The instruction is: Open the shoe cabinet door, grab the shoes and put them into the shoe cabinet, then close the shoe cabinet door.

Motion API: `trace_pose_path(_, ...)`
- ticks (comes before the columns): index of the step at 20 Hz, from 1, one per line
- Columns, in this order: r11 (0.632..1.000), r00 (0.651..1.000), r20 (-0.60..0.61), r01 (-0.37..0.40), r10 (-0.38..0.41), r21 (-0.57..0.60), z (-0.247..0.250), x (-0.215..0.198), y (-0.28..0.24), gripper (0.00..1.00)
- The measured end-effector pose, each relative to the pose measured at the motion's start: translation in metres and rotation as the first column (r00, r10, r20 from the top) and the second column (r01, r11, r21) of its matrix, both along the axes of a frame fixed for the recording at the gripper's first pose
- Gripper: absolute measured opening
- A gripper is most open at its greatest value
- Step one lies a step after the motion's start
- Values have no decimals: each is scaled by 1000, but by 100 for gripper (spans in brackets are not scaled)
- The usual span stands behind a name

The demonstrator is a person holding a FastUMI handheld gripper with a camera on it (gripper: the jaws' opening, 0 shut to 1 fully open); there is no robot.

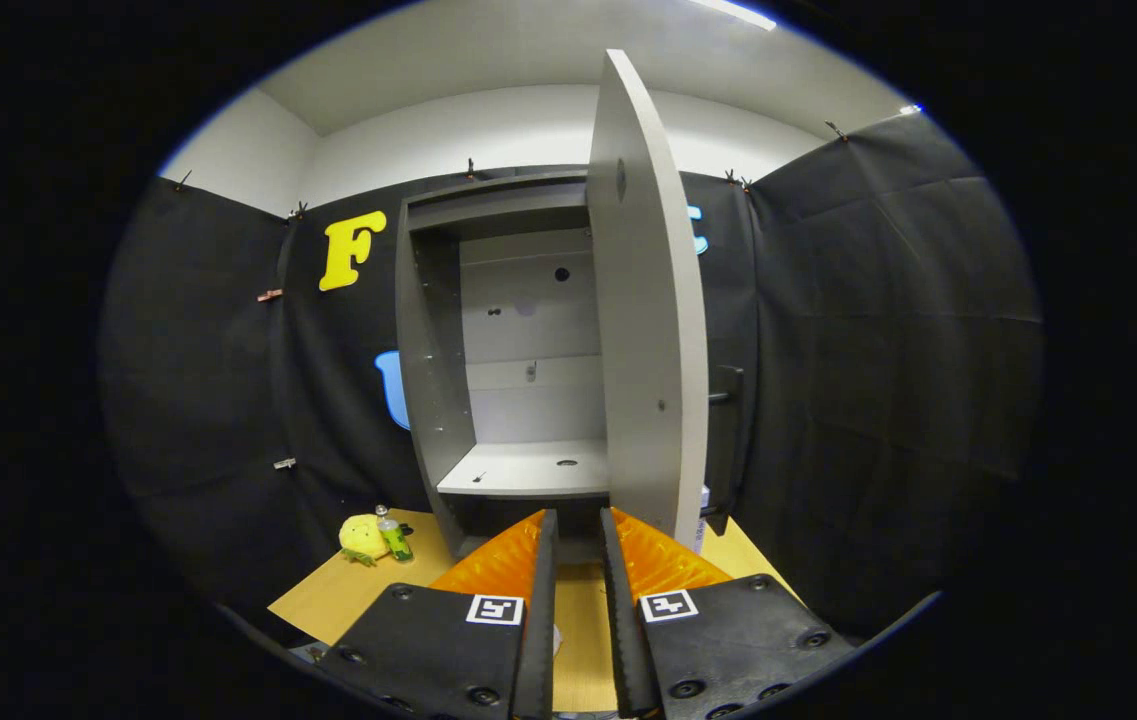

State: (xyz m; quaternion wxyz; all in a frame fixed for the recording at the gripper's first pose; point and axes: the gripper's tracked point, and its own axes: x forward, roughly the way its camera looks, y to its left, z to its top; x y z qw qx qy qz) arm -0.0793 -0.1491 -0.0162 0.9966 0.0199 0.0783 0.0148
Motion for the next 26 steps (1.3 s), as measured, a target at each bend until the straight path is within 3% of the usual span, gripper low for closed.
trace_pose_path(4,1000,999,-32,-5,5,5,-32,23,35,28)
trace_pose_path(10,1000,976,-215,15,-17,-10,-147,50,81,28)
trace_pose_path(18,998,866,-496,66,-64,-14,-332,48,95,28)
trace_pose_path(26,996,764,-640,91,-85,-23,-441,24,94,28)
